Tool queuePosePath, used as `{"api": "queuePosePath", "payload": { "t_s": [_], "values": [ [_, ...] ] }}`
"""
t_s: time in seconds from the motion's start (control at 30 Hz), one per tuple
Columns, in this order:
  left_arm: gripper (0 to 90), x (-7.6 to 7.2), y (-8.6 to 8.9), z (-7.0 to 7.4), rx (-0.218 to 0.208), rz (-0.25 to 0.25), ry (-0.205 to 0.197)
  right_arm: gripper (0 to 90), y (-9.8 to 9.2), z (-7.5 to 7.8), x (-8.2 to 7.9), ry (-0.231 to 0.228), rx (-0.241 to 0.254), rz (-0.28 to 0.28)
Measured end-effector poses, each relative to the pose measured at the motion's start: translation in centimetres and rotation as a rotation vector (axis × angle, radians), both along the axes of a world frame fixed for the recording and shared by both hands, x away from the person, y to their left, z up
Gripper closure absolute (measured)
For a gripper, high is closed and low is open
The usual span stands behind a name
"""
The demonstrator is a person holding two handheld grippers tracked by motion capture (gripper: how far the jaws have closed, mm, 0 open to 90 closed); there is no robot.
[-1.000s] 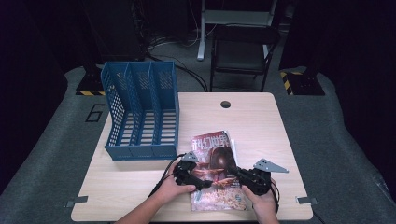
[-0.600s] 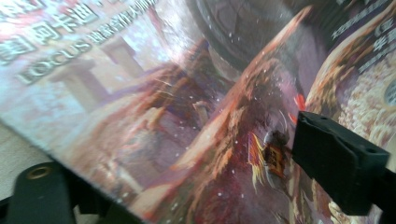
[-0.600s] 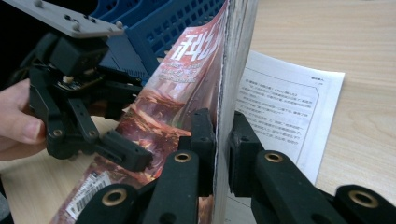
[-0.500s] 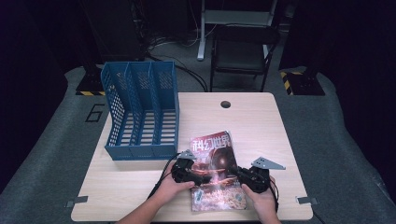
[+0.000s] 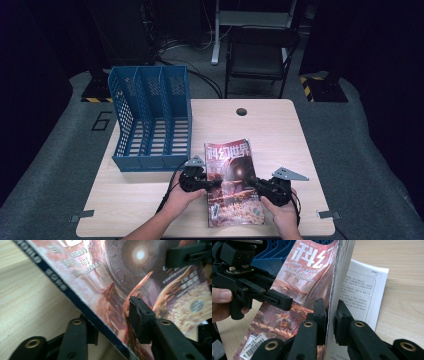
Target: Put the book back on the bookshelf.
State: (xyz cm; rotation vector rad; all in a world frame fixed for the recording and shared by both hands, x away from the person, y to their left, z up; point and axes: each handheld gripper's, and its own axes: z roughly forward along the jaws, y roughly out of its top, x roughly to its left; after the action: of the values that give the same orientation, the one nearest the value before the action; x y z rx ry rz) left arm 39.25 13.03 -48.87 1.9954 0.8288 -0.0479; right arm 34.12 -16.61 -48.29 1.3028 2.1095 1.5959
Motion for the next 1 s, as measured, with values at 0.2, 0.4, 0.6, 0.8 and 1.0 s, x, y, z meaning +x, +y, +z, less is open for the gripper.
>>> {"api": "queuePosePath", "payload": {
  "t_s": [0.2,0.4,0.6,0.8,1.0],
  "values": [
    [72.1,0.0,0.8,1.2,-0.019,-0.019,0.044,79.7,-0.3,0.2,0.1,0.010,0.025,0.011],
    [74.3,-0.7,1.4,2.1,-0.016,-0.014,0.018,78.8,-0.3,0.1,0.1,0.030,0.057,0.039],
    [75.1,-1.3,2.1,2.9,-0.004,-0.029,-0.036,78.4,-0.1,0.5,0.2,0.050,0.068,0.080],
    [76.9,-1.9,2.7,3.5,0.005,-0.041,-0.070,77.9,0.1,0.7,0.2,0.076,0.055,0.109],
    [77.6,-1.9,3.0,4.2,0.002,-0.045,-0.093,79.0,0.5,1.1,0.1,0.048,0.026,0.114]
  ]
}}
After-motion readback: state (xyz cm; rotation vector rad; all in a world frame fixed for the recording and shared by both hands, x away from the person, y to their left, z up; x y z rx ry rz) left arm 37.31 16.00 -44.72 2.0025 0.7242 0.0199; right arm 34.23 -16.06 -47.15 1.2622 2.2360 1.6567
